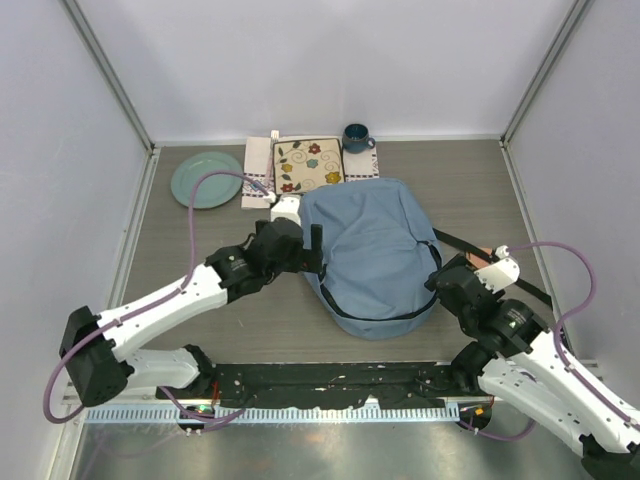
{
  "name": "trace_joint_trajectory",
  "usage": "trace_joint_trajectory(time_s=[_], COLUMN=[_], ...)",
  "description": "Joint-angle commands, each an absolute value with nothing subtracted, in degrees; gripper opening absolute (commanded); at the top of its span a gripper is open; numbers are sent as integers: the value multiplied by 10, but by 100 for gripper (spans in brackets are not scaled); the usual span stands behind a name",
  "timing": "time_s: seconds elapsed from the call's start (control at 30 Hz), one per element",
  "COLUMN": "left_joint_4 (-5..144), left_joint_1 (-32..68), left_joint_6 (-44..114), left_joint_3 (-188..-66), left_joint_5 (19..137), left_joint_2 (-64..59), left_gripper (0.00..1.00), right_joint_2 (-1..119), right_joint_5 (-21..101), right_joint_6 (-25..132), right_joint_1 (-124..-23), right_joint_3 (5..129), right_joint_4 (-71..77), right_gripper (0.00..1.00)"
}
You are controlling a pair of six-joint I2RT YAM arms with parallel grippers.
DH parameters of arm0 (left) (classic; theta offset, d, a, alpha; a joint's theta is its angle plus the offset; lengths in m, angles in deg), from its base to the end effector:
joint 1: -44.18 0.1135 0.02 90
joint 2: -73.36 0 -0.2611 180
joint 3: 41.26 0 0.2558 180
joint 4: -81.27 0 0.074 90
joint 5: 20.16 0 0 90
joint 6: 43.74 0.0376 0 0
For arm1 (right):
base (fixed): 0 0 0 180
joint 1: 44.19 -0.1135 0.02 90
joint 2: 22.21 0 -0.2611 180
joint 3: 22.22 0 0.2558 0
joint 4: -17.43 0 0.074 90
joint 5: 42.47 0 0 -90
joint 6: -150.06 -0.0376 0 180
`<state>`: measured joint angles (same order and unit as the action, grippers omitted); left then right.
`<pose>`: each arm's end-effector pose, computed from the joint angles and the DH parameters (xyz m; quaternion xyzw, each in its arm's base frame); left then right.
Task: Pack the student bag
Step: Zip the student bag at the center of the board.
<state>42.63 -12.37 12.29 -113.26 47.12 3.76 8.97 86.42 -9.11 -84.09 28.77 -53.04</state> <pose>0.1622 -0.2191 0.3047 0.0839 0.8750 -0.1912 0.4368 0.0940 0.0478 0.2555 0.3328 0.8308 0.0766 0.4395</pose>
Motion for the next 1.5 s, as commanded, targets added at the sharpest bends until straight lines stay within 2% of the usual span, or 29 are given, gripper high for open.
trace_joint_trajectory(time_s=[0.0,0.2,0.4,0.5,0.6,0.63,0.7,0.73,0.8,0.83,1.1,1.13,1.17,1.2,1.3,1.4,1.47], left_joint_4=[445,471,516,545,558,561,576,584,606,612,646,649,647,645,645,641,619], left_joint_1=[-31,38,57,60,61,61,62,62,62,61,60,61,60,61,60,60,61], left_joint_6=[79,72,60,56,55,56,52,50,45,38,13,10,7,6,2,3,6], left_joint_3=[-1097,-1119,-1130,-1129,-1126,-1122,-1099,-1089,-1062,-1055,-979,-977,-978,-985,-1003,-1031,-1063], left_joint_5=[532,599,639,648,659,662,662,665,677,681,683,681,681,680,674,670,669], left_joint_2=[33,-56,-132,-151,-164,-163,-157,-147,-141,-137,-65,-57,-48,-32,-8,-13,-45], left_gripper=[99,100,100,93,68,54,40,26,11,0,0,6,19,54,81,89,89], right_joint_2=[102,96,98,101,107,109,120,125,133,141,186,192,194,195,190,181,176], right_joint_5=[854,855,855,852,844,839,833,831,829,826,814,815,815,813,809,807,805], right_joint_6=[-107,-98,-83,-80,-68,-57,-52,-50,-46,-45,-27,-27,-26,-23,-21,-22,-24], right_joint_1=[-840,-840,-840,-840,-840,-840,-840,-839,-840,-840,-838,-838,-838,-838,-838,-837,-837], right_joint_3=[269,254,255,252,242,237,235,235,234,232,230,233,234,235,235,231,229], right_joint_4=[-498,-485,-473,-462,-450,-438,-436,-435,-435,-432,-401,-401,-401,-396,-395,-395,-396], right_gripper=[85,87,87,87,87,87,86,86,87,86,87,87,87,87,87,87,87])
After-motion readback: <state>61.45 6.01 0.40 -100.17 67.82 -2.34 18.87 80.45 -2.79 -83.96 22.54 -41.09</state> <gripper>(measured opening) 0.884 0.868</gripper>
